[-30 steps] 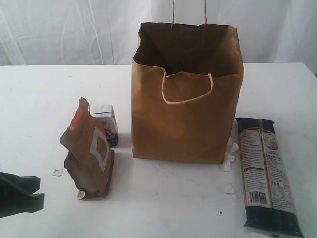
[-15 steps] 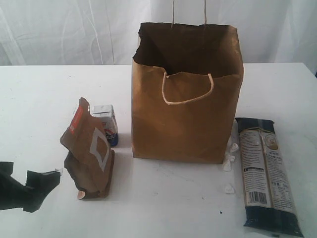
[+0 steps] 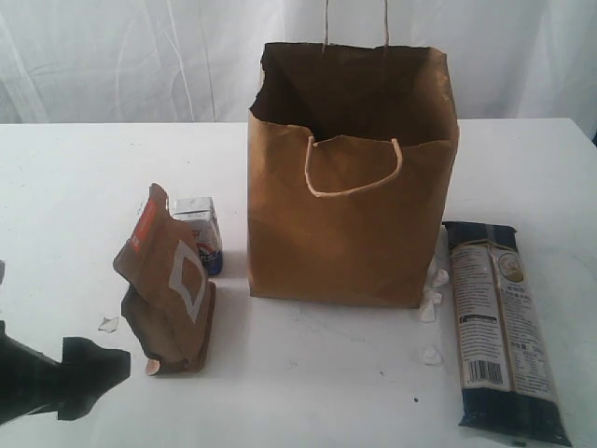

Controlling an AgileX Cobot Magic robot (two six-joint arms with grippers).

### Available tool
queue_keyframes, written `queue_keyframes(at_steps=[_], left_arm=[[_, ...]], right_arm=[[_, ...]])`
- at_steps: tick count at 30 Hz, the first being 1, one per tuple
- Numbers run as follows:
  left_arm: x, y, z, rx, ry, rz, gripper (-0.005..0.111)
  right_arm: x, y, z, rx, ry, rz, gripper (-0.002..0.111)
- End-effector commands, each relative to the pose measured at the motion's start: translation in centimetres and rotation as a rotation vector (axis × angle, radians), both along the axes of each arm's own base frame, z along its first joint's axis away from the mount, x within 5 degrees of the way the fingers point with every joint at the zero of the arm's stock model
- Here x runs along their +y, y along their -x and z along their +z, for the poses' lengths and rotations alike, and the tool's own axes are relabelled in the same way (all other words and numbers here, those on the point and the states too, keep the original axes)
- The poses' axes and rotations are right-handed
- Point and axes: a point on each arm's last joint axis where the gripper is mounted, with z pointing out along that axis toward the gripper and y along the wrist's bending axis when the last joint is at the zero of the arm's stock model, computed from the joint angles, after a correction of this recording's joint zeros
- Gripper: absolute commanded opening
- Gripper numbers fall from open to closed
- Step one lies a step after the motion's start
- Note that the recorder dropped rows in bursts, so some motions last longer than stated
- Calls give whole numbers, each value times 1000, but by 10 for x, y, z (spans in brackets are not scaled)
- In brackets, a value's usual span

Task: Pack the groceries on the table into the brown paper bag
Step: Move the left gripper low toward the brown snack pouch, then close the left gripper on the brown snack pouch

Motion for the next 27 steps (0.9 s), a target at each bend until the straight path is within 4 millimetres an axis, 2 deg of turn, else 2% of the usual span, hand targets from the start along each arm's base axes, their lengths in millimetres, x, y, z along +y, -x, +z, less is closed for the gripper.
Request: queue_keyframes(at_steps=[1, 5, 9, 16, 19, 22, 27], left_arm=[[-17, 7, 3, -3, 59, -50, 105], [-34, 6, 4, -138, 40, -137, 105], [-41, -3, -1, -244, -33, -172, 105], [-49, -31, -18, -408, -101, -73, 105], [-57, -42, -20, -434, -109, -57, 105], [-75, -58, -19, -430, -107, -59, 105], [-82, -67, -22, -419, -114, -50, 105]], right_arm=[[0, 0, 0, -3, -1, -7, 0], [0, 0, 0, -3, -1, -7, 0], [0, 0, 0, -3, -1, -7, 0], [0, 0, 0, -3, -1, -7, 0], [0, 0, 0, -3, -1, -7, 0], [0, 0, 0, -3, -1, -7, 0], [0, 0, 0, -3, -2, -7, 0]])
